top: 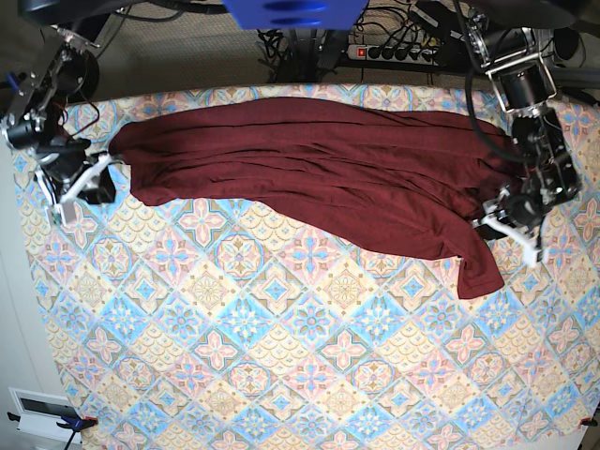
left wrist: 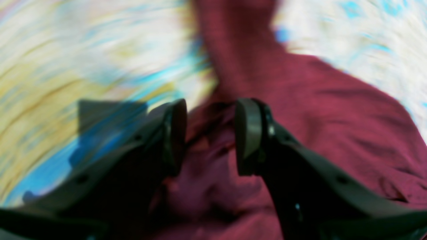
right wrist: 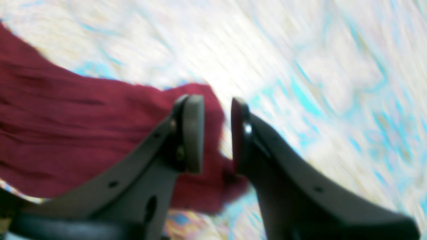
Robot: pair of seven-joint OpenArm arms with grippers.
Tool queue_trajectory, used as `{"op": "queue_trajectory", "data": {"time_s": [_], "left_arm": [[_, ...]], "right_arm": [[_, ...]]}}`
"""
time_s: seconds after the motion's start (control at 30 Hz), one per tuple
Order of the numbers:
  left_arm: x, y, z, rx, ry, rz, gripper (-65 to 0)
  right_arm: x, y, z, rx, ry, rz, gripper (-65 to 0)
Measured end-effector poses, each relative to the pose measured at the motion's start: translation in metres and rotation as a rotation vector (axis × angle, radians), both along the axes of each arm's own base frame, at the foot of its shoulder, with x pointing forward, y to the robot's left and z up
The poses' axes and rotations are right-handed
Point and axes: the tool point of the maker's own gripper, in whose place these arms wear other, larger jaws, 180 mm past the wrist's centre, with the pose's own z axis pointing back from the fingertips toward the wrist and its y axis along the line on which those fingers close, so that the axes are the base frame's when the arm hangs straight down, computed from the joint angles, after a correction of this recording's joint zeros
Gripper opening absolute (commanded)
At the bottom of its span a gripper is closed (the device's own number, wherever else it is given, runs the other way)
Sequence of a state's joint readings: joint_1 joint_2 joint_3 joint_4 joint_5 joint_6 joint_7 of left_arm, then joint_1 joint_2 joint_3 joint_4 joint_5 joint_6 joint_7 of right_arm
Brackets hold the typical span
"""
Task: Layout the t-shirt on the table in an organized manner, then fold the t-shirt properly
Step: 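Release the shirt and move both grippers to its side edges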
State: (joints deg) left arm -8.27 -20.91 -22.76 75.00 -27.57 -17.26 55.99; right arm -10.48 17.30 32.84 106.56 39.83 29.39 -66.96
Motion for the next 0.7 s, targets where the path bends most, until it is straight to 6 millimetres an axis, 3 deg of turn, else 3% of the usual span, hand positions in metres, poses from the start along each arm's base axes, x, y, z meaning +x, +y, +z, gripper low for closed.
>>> {"op": "queue_trajectory", "data": {"time_s": [0.13, 0.2, 0.3, 0.47, 0.67, 0.7], "left_arm": [[0.009, -0.005, -0.013, 0.034, 0.003, -0.024, -40.9], [0.008, -0.01, -0.022, 0.035, 0.025, -0.037, -40.9], [0.02, -0.018, -0.023, 0.022, 0.005, -0.051, -40.9], [0.039, -0.02, -0.029, -0.004, -0.025, -0.029, -42.5], [0.062, -0.026, -0.015, -0.058, -0.095, 0.021, -64.8], [0.067, -0.023, -0.01, -0.062, -0.103, 0.039, -65.0]], "right_arm": [[0.0, 0.018, -0.016, -0.008, 0.066, 0.061, -51.1], [0.007, 0.026, -0.018, -0.034, 0.07, 0.092, -51.1], [0.017, 0.043, -0.02, -0.081, 0.062, 0.157, -51.1], [0.006, 0.043, -0.038, -0.176, 0.135, 0.19, -51.1], [0.011, 0.055, -0.04, -0.205, 0.119, 0.234, -51.1], [0.011, 0.057, -0.041, -0.206, 0.122, 0.24, -51.1]]}}
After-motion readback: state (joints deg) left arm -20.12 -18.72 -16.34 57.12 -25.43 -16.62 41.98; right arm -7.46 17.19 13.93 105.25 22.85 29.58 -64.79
